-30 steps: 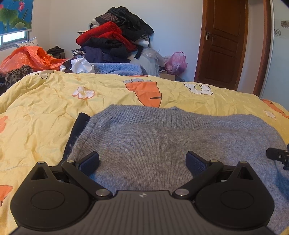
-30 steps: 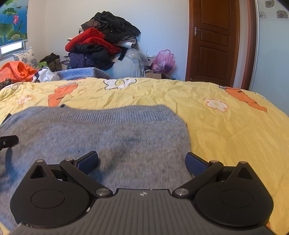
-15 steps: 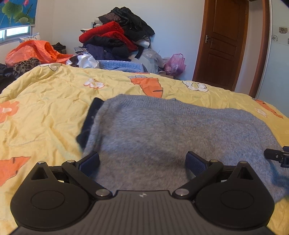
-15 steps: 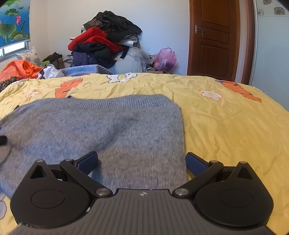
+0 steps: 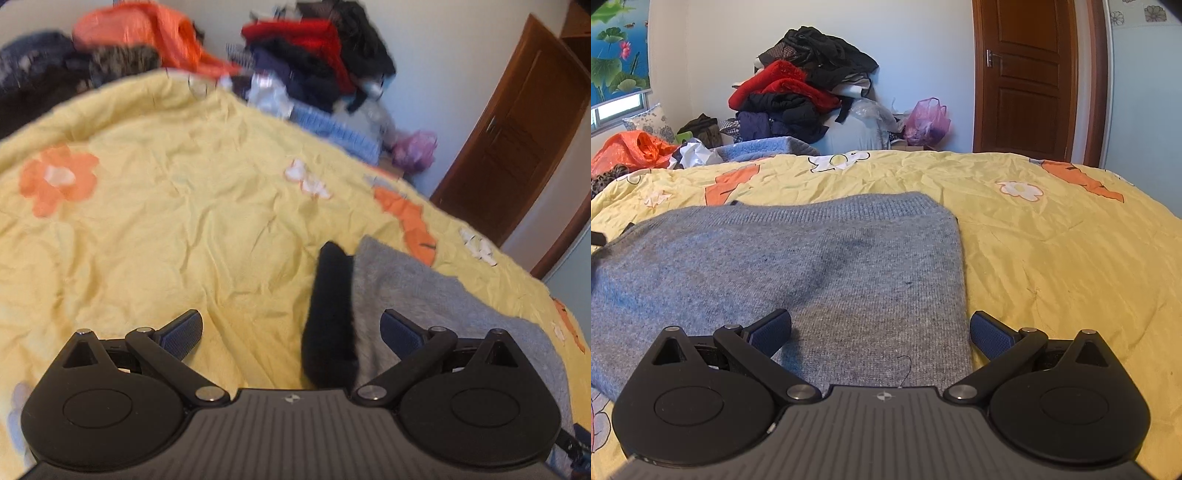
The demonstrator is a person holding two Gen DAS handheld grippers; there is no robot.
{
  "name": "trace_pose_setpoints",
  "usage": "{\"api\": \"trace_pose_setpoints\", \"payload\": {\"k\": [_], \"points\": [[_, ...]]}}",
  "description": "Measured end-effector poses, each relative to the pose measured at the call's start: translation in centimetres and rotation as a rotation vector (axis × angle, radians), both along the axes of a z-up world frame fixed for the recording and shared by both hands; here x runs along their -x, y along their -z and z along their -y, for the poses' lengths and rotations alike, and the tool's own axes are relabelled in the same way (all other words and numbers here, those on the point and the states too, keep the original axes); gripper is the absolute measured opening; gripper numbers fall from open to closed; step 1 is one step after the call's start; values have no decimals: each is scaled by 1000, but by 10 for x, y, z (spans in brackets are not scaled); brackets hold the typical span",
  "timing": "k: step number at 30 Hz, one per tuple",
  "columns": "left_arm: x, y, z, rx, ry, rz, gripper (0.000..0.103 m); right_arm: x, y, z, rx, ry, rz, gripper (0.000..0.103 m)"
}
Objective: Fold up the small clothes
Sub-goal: 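Move both open grippers to the side edge of the folded sweater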
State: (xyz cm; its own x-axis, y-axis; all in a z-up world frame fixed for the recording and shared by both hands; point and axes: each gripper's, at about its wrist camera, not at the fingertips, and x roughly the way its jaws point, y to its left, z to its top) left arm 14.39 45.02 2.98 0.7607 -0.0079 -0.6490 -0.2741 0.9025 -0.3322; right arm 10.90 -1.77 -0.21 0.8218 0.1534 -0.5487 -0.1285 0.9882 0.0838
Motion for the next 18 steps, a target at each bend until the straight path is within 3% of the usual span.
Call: {"api": "trace_pose_setpoints", "payload": {"k": [2, 8, 11, 18], "points": [[-15, 4, -6, 42, 21, -9, 103, 0, 0, 0, -1, -4, -1, 103], [-46, 5, -7, -19, 53, -60, 103, 4, -1, -4, 10, -22, 13, 103], [-56, 3, -2, -6, 103, -87, 103, 11, -4, -5, 25, -33, 22, 103], [-37, 2, 4, 37, 145, -95, 103, 23, -8, 58, 36, 42, 35, 103]]}}
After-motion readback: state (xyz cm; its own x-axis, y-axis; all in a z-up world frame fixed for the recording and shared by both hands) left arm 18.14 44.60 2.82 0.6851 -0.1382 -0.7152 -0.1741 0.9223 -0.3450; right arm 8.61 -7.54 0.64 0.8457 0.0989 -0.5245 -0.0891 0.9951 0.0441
